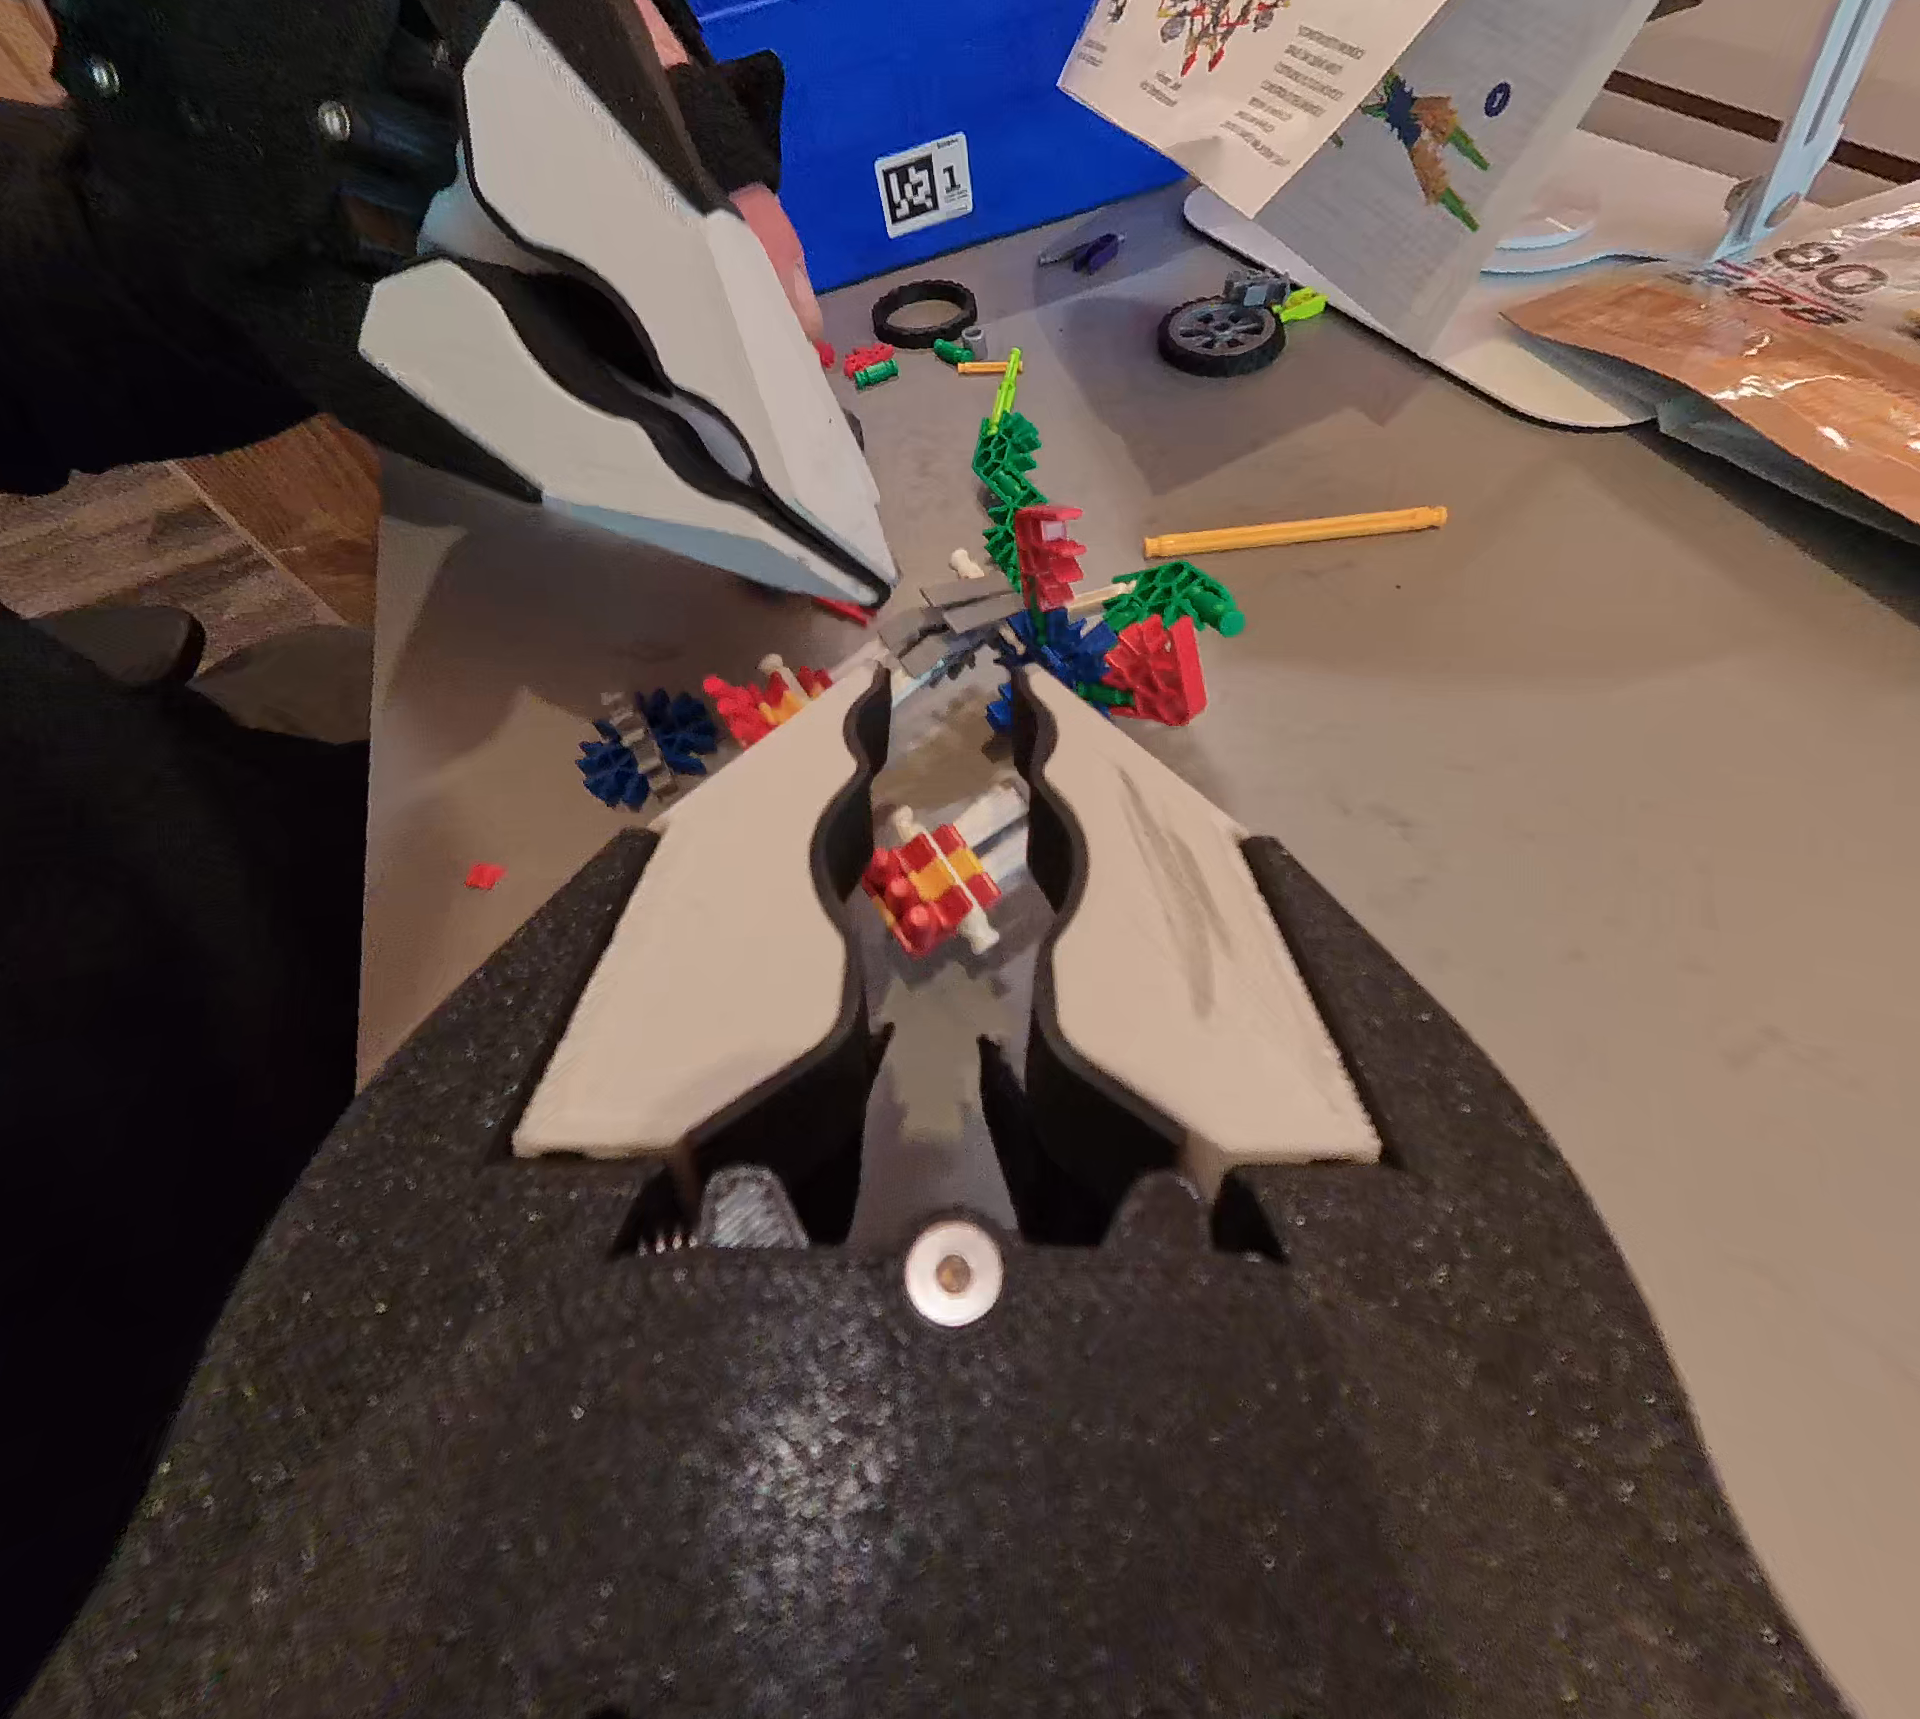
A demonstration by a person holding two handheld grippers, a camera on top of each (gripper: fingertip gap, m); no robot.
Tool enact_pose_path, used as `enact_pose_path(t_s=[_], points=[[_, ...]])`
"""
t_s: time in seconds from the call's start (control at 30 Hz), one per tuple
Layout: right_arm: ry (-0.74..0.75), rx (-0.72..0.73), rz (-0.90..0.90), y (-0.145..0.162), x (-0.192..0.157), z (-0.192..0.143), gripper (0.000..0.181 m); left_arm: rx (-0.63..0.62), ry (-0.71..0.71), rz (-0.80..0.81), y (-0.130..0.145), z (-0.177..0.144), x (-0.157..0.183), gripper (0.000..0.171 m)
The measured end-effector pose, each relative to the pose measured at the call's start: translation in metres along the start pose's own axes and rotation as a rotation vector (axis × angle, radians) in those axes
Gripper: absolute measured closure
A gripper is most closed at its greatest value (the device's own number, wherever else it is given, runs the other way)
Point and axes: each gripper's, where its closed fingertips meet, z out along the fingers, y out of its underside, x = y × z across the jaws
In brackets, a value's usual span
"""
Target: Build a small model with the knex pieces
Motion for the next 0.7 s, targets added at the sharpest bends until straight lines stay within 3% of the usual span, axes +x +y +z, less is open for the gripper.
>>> enact_pose_path(t_s=[0.17, 0.3, 0.43, 0.7], points=[[0.006, -0.077, -0.121, 0.009, -0.009, -0.01, 0.159, -0.03, -0.001, -0.062, 0.014, 0.001, -0.006, 0.171], [0.013, -0.19, -0.223, 0.022, -0.02, -0.012, 0.159, -0.023, -0.047, -0.141, 0.021, 0.002, -0.02, 0.163], [-0.048, -0.205, -0.237, 0.024, -0.042, -0.01, 0.16, -0.02, -0.053, -0.231, 0.031, 0.007, -0.03, 0.152], [0.128, -0.396, -0.271, 0.058, -0.006, 0.003, 0.161, -0.004, 0.056, -0.389, 0.038, 0.023, -0.025, 0.152]])
